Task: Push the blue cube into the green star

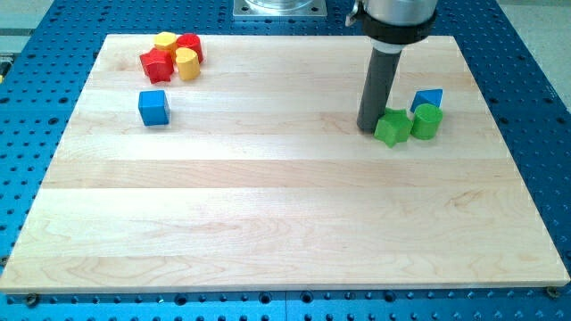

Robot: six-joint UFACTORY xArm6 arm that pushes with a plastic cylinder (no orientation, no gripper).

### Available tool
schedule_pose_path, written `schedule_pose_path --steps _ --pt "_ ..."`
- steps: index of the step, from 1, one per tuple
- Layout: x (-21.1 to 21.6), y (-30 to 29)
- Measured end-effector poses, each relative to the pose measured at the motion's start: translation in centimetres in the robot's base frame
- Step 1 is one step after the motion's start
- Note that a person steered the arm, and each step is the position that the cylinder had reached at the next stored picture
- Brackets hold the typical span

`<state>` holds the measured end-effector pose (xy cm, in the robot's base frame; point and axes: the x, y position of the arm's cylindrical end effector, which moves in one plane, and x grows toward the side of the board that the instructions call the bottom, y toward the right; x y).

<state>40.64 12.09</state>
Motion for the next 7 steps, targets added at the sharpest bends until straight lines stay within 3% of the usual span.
schedule_pose_path --steps 1,2,4,5,7 --pt "1.1 -0.6" --pt "1.5 -12.1" --pt "6.2 -37.8" --pt "4.6 -41.5" --pt "-2.4 -35.5"
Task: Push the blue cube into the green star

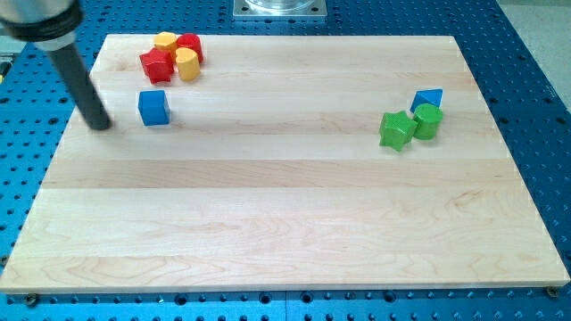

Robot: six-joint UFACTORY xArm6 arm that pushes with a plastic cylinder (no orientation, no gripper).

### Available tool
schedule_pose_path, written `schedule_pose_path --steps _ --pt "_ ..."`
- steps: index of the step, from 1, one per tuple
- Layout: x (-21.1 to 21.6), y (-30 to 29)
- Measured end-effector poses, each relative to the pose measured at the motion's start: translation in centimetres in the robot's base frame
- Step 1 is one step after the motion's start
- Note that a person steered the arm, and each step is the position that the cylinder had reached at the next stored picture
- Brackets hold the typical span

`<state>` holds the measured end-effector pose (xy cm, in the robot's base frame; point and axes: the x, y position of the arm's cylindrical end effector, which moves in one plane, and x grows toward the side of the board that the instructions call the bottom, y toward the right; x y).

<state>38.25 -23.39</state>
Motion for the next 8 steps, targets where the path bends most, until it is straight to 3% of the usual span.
schedule_pose_path --steps 2,3,4,6,7,8 --pt "-1.7 12.2" --pt "-6.8 15.9" --pt "-8.7 19.8" --pt "-6.5 25.6" --pt "-2.0 25.6" --pt "-0.9 25.6"
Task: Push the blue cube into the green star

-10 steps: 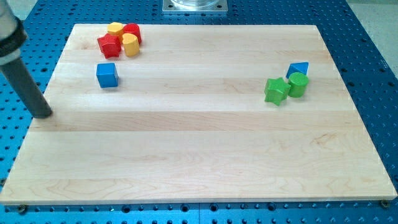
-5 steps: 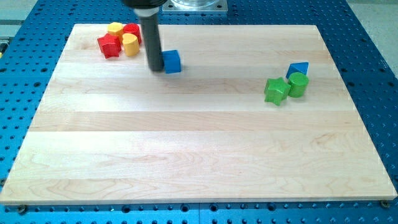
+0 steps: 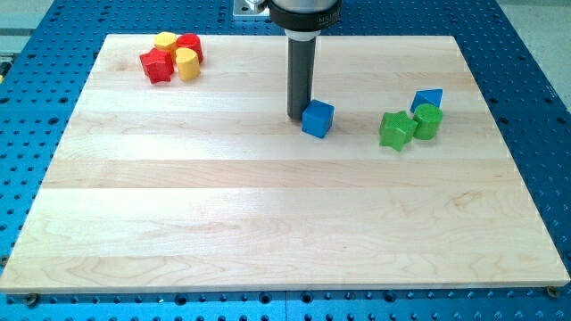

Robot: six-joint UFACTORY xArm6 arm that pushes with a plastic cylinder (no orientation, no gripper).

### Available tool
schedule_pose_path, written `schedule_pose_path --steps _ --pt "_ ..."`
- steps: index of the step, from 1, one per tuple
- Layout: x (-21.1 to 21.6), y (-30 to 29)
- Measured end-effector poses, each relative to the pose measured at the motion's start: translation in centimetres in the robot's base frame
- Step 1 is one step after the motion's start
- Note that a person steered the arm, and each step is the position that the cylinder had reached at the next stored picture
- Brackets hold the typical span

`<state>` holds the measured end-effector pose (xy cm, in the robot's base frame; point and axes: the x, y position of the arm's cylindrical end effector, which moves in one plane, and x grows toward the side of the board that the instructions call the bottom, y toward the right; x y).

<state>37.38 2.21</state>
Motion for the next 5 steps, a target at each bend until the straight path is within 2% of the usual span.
schedule_pose_path --steps 1,2,3,5 --pt "0.6 -1.7" --pt "2.9 -2.9" --pt "2.9 -0.2" --pt "0.3 9.1"
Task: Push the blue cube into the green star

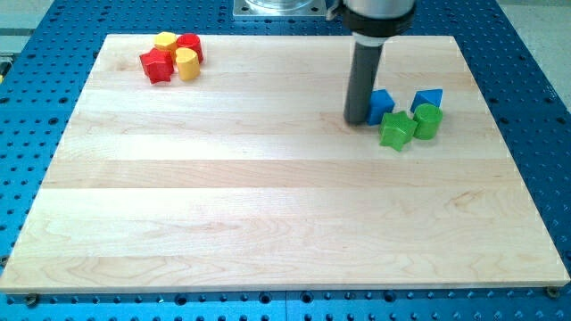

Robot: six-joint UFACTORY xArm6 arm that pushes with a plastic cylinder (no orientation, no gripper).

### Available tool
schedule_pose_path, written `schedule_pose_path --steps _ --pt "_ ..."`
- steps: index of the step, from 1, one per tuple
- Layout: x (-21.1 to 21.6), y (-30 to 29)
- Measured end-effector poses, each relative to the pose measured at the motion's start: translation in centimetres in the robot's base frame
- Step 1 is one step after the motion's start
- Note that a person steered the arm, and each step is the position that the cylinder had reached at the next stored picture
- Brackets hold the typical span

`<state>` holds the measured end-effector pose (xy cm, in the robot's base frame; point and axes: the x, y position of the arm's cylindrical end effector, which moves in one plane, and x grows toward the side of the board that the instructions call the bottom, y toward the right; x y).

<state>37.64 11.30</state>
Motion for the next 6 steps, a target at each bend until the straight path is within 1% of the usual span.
schedule_pose_path --steps 2,4,6 --pt "-5.4 -0.9" --pt "-4.1 2.7" --pt "-2.0 2.8"
